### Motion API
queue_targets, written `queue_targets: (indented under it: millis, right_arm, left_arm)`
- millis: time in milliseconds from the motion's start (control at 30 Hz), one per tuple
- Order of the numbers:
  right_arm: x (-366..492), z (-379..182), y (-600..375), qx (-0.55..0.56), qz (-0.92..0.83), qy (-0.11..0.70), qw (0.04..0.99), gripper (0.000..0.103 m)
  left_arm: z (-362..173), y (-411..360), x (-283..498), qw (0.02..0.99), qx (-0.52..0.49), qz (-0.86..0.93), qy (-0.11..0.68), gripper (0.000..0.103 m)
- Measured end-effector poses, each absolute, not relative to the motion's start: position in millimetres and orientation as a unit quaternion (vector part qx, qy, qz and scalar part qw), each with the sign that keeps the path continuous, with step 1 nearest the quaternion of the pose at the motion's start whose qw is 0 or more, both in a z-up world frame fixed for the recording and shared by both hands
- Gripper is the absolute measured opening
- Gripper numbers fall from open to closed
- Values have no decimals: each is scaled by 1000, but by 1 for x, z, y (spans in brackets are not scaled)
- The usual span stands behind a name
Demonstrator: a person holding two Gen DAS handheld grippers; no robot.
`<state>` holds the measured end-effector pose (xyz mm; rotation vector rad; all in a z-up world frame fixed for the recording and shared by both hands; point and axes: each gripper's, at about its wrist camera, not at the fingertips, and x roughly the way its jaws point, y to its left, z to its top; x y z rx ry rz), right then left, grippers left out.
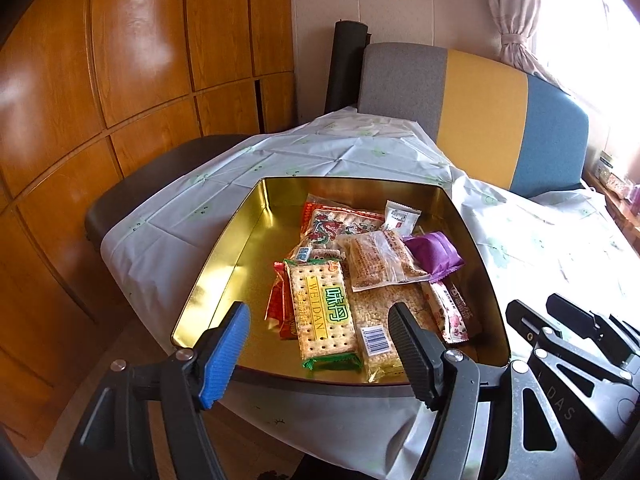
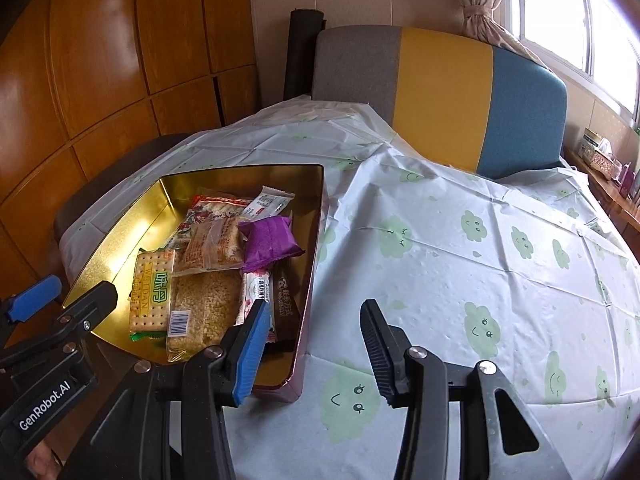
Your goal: Organize snacks
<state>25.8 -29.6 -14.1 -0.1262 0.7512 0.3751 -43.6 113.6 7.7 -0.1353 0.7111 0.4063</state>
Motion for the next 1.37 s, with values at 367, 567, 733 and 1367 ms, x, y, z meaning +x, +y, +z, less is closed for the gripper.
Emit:
queue_targets:
  millis: [367, 567, 733, 1367]
  right_arm:
    - [23, -18, -23, -68, 189, 367, 908, 48]
    - [23, -20, -21, -70, 191, 368, 907, 48]
    - [22, -20, -20, -71, 193, 365, 908, 48]
    - [23, -26, -21, -68, 196, 372, 905, 48]
  left_arm:
    - [7, 119, -44, 914, -69, 202, 345, 72]
    - [7, 120, -44, 914, -71, 204, 345, 72]
    - [6, 121, -45, 913, -72, 205, 345, 72]
    - [5, 120, -44, 914, -64, 211, 340, 72]
